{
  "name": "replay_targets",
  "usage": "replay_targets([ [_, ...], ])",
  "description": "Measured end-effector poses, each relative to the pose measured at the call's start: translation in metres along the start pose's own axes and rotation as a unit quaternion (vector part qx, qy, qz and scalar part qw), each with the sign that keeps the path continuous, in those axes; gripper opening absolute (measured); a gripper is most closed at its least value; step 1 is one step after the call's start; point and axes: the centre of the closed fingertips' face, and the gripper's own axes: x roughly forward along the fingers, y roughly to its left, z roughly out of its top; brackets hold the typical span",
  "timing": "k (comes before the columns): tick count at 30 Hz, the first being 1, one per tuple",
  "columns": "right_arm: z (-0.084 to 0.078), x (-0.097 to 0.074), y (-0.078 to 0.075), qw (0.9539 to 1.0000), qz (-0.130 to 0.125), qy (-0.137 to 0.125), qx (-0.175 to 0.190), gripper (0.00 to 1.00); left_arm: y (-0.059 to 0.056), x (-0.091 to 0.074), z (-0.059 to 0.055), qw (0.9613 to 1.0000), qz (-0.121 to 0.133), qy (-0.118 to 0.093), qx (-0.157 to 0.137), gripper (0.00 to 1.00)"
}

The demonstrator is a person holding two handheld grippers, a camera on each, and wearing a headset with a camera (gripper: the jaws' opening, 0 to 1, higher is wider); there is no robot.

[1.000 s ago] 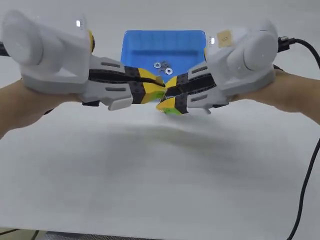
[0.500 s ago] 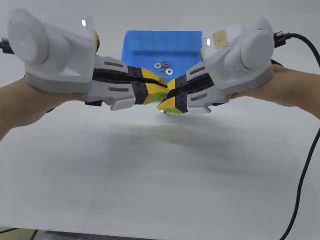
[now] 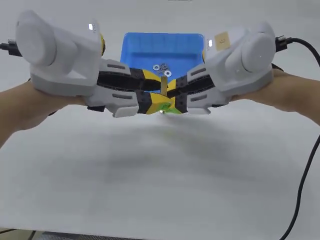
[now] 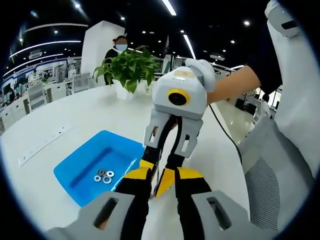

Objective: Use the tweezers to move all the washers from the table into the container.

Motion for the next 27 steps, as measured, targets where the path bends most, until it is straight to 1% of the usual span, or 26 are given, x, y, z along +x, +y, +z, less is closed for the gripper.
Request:
replay_targets([
  [2,0.002,0.000,0.000,1.0000,-0.001,-0.001,0.002,0.09,0.002,-0.002,0.003,1.0000,0.005,-0.005,-0.002,0.26],
  [5,0.005,-0.001,0.001,1.0000,-0.001,-0.002,0.004,0.09,0.007,-0.007,0.007,0.9997,0.021,-0.012,0.000,0.35],
  [9,0.010,-0.006,0.005,1.0000,0.000,-0.005,0.002,0.09,0.006,-0.017,0.005,0.9994,0.034,-0.006,0.003,0.41],
  [11,0.015,-0.009,0.006,1.0000,-0.001,-0.007,0.002,0.09,0.006,-0.024,0.005,0.9988,0.046,-0.015,-0.008,0.46],
  [12,0.016,-0.010,0.007,1.0000,-0.002,-0.008,0.002,0.09,0.006,-0.027,0.006,0.9984,0.051,-0.020,-0.011,0.50],
  [14,0.021,-0.014,0.008,1.0000,-0.003,-0.009,-0.003,0.09,0.006,-0.036,0.004,0.9974,0.068,-0.020,-0.012,0.54],
  [18,0.033,-0.022,0.011,0.9999,-0.007,-0.012,-0.008,0.09,0.004,-0.055,-0.001,0.9954,0.090,-0.025,-0.020,0.60],
  [20,0.040,-0.026,0.012,0.9997,-0.008,-0.011,-0.019,0.09,0.004,-0.064,-0.005,0.9940,0.107,-0.018,-0.014,0.64],
  [21,0.041,-0.027,0.012,0.9997,-0.009,-0.011,-0.021,0.09,0.003,-0.067,-0.007,0.9936,0.111,-0.017,-0.014,0.66],
  [25,0.060,-0.038,0.003,0.9990,-0.024,-0.019,-0.033,0.09,-0.003,-0.079,-0.010,0.9919,0.122,-0.025,-0.024,0.71],
  [27,0.064,-0.041,-0.003,0.9986,-0.031,-0.023,-0.036,0.09,-0.006,-0.084,-0.012,0.9917,0.123,-0.023,-0.028,0.72],
])
